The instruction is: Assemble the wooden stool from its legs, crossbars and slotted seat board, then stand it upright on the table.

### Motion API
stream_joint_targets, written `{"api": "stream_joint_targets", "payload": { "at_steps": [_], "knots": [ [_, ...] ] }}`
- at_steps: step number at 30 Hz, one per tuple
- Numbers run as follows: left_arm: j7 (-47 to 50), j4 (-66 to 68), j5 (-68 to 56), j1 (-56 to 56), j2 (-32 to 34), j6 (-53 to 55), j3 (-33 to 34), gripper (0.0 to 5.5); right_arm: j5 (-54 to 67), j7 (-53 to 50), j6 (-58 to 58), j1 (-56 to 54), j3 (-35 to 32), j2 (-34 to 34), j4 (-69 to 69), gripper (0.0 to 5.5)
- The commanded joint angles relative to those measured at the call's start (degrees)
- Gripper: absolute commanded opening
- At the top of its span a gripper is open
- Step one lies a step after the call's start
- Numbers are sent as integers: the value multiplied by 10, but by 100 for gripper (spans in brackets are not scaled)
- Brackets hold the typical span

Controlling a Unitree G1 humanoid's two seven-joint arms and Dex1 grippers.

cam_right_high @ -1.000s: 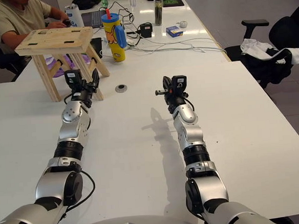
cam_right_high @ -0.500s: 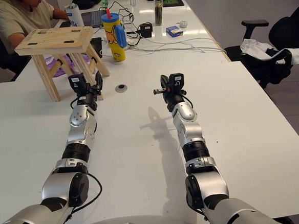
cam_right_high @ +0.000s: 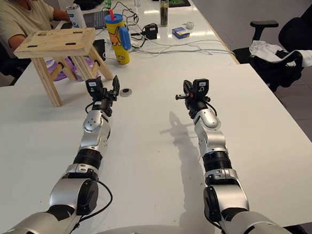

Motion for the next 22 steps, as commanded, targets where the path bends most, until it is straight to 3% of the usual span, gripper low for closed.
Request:
{"api": "stream_joint_targets", "payload": {
  "at_steps": [1, 13, 22],
  "knots": [
    [-6, 13, 3, -13, -5, -4, -4, 334, 5, -1, 8, -9, -3, -1, -1, 0],
    [5, -7, -3, -1, 21, -4, 20, 334, 1, 7, -4, -89, -3, -7, 70, 0],
    [-2, 1, -1, -6, 43, 8, 27, 334, -45, -148, 136, -150, -11, -15, 126, 0]
  ]
}}
